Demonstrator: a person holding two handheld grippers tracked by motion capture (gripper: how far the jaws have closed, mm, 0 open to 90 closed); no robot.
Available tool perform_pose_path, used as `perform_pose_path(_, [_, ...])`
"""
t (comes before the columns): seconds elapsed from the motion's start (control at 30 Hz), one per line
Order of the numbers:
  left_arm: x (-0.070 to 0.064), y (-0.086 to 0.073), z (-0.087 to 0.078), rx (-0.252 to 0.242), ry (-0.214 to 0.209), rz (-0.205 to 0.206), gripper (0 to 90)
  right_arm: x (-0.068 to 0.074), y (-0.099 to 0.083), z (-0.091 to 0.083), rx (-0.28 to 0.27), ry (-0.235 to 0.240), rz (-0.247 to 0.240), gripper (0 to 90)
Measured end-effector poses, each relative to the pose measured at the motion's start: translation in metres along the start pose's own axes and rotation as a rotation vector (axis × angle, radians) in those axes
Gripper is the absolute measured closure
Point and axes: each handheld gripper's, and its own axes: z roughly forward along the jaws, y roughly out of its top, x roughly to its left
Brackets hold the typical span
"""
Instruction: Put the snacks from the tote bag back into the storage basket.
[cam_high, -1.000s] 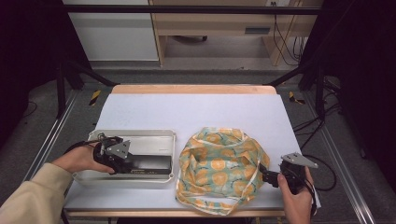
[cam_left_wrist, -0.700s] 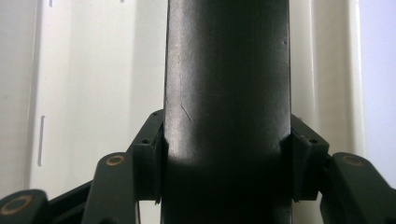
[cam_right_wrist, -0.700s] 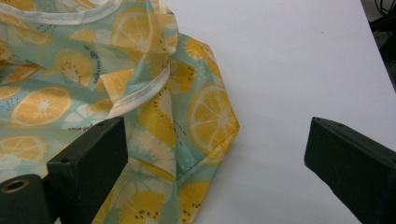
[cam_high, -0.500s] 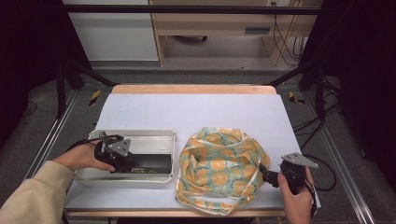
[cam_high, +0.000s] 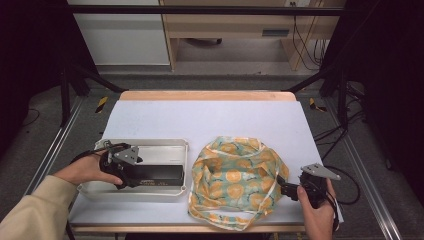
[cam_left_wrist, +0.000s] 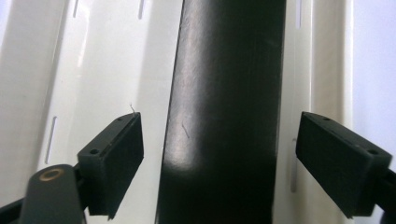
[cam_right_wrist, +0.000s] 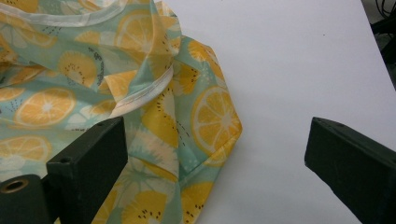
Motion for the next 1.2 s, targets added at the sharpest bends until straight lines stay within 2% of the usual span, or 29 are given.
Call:
perform_pose_path(0.2, [-0.003,0.003,-0.002,-0.023,0.013,-0.013,10.3,0.0,0.0,0.0,0.004,0.001,0.004,6.1])
perform_pose_path(0.33, [-0.007,0.007,-0.004,-0.025,0.024,-0.006,9.0,0.0,0.0,0.001,0.004,-0.002,-0.001,6.1])
perform_pose_path(0.6, [-0.011,0.014,-0.006,-0.025,0.034,-0.003,8.3,0.0,0.0,0.001,0.004,-0.003,-0.002,6.1])
perform_pose_path(0.83, [-0.017,0.022,-0.01,-0.065,0.04,0.004,8.1,0.0,0.0,0.001,0.007,-0.001,-0.001,6.0])
perform_pose_path(0.97, [-0.019,0.024,-0.009,-0.049,0.04,0.015,8.2,0.0,0.0,0.001,0.007,-0.001,-0.001,6.0])
perform_pose_path(1.2, [-0.02,0.028,-0.012,-0.068,0.061,-0.001,8.2,0.0,0.0,0.001,0.006,0.0,-0.001,6.0])
